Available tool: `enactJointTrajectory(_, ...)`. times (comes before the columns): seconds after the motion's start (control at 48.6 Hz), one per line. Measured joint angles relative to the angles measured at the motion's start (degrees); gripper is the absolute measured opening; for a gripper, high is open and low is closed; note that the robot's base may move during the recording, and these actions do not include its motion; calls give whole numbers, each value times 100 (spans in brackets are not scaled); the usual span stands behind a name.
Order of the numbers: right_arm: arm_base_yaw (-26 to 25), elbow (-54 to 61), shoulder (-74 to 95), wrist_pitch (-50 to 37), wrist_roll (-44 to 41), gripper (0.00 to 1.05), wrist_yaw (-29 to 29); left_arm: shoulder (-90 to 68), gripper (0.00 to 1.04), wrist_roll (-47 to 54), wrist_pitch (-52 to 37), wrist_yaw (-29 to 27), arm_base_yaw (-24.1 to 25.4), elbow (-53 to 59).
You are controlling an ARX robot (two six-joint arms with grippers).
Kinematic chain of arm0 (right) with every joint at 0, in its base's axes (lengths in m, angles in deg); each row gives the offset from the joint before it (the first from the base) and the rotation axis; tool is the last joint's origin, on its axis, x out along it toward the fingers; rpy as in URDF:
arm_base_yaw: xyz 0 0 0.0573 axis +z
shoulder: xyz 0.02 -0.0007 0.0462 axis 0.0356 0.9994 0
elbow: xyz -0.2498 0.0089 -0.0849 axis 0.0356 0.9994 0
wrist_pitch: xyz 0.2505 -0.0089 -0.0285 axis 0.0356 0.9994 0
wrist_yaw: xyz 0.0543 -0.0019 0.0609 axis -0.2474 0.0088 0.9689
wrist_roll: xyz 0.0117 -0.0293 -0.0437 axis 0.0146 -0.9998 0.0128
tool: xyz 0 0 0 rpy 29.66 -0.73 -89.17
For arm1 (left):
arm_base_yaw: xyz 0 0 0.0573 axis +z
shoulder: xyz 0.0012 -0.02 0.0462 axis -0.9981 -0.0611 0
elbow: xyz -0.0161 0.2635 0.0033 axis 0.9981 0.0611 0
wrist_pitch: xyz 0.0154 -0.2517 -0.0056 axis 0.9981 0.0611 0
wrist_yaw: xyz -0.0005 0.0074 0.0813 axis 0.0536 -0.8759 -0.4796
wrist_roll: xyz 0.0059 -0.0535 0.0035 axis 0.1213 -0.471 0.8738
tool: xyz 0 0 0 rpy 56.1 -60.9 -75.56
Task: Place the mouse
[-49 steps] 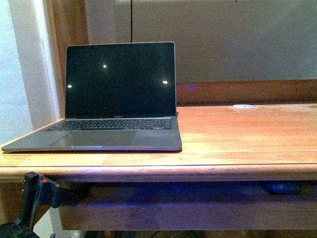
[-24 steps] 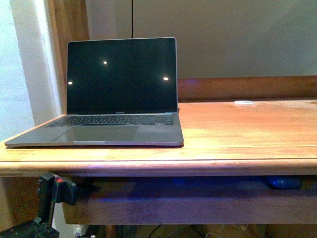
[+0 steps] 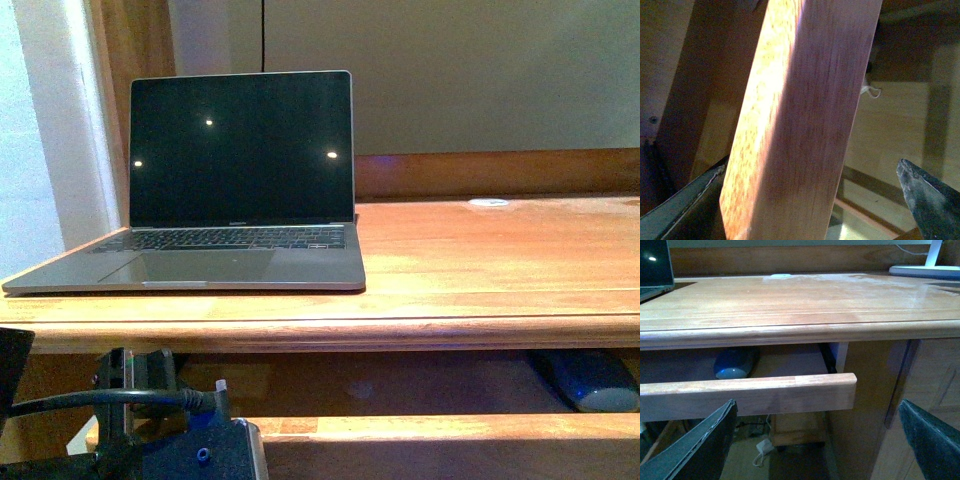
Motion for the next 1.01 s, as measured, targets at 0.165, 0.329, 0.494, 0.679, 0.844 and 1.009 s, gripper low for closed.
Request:
enactJointTrajectory(0.165,0,0,0,0,0,97,0,501,97,-557,820,157,-195,15)
enactJointTrajectory(0.329,0,0,0,0,0,97,0,920,97,-1043,1405,389,-389,90)
enactJointTrajectory(0.494,0,0,0,0,0,97,0,1414,97,-1829,1978,647,-673,203)
enactJointTrajectory(0.679,0,0,0,0,0,97,0,1729,97,-2450,2205,804,-955,284)
enactJointTrajectory(0.844,0,0,0,0,0,97,0,2004,97,-3206,2339,984,-1314,378)
enactJointTrajectory(1.009,0,0,0,0,0,97,0,2116,97,-3853,2166,1021,-1467,431)
